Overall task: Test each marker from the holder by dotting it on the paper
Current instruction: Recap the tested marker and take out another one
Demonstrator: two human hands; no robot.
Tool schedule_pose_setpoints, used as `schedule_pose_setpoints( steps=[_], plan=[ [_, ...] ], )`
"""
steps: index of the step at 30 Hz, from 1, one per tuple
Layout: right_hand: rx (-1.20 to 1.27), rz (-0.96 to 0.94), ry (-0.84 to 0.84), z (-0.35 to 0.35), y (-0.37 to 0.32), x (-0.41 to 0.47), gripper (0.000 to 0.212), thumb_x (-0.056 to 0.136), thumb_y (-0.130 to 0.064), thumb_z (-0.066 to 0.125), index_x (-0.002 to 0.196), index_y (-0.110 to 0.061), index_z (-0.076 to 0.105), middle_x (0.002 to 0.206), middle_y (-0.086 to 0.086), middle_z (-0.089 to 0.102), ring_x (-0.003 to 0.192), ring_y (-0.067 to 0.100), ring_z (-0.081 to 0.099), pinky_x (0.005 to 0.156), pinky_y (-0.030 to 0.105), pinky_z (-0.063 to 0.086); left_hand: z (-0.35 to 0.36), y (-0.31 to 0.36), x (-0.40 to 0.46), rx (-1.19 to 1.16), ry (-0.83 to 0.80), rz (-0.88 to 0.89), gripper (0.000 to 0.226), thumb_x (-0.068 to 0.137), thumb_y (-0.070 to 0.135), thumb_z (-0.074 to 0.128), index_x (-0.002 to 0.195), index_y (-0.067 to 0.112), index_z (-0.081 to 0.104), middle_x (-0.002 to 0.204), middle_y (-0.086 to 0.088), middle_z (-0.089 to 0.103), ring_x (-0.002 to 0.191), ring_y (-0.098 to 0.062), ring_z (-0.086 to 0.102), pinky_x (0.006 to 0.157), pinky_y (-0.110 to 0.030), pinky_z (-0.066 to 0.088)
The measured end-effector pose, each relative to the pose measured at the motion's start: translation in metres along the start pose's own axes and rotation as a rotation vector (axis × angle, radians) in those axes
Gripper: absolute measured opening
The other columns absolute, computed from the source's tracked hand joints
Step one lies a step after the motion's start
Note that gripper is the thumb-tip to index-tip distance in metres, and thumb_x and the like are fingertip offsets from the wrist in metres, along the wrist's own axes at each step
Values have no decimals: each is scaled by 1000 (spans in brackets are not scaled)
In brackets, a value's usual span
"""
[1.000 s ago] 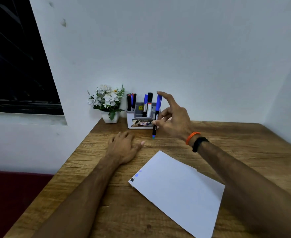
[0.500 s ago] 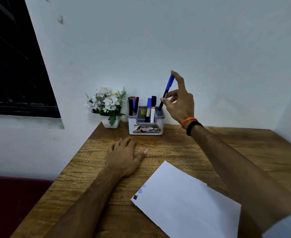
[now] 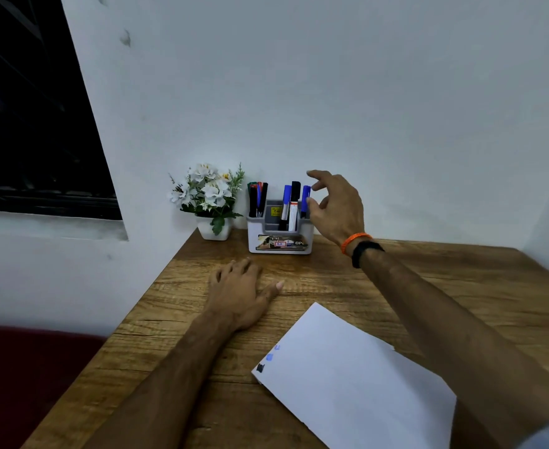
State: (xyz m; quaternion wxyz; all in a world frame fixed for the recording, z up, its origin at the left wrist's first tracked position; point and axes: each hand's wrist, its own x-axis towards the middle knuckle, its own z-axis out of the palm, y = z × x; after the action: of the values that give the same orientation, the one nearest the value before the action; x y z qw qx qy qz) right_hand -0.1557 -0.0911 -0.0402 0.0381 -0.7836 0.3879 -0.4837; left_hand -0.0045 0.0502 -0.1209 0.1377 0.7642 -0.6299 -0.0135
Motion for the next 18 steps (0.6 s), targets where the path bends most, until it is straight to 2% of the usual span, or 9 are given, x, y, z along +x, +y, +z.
schedule_pose_setpoints(
  steps=[3,5,9,13,18],
  plan=[
    [12,-19,18,9,-15,-4,34,82,-17,69,116,-19,65,107,1,66,78,18,64,80,34,55,-3,-5,4,-23,46,-3,69,91,67,27,142,22,39,155,-3,31,143,-23,24,115,-46,16],
    [41,-12,-48,17,-24,-4,28,82,-17,69,111,-17,67,102,0,68,80,17,63,83,36,55,-3,-10,8,-29,54,-20,71,92,67,27,146,22,35,158,-4,25,146,-23,18,117,-47,13],
    [51,15,-177,36,-39,-2,29,84,-23,69,112,-18,68,99,-4,70,87,15,65,88,37,55,3,-16,13,2,-19,-25,73,91,69,24,148,23,31,160,-6,20,148,-24,13,118,-49,9],
    [79,93,-200,52,-50,4,35,84,-34,72,114,-18,67,98,-4,72,96,15,68,92,35,55,6,-16,14,3,2,-22,74,91,69,24,148,22,33,160,-7,21,148,-25,14,118,-48,9],
    [-23,143,-179,70,-57,6,34,79,-52,73,93,-22,67,91,-4,71,88,16,66,78,33,56,7,-17,14,9,8,-24,74,91,69,24,147,22,34,159,-7,22,147,-26,14,117,-49,10]
  ],
)
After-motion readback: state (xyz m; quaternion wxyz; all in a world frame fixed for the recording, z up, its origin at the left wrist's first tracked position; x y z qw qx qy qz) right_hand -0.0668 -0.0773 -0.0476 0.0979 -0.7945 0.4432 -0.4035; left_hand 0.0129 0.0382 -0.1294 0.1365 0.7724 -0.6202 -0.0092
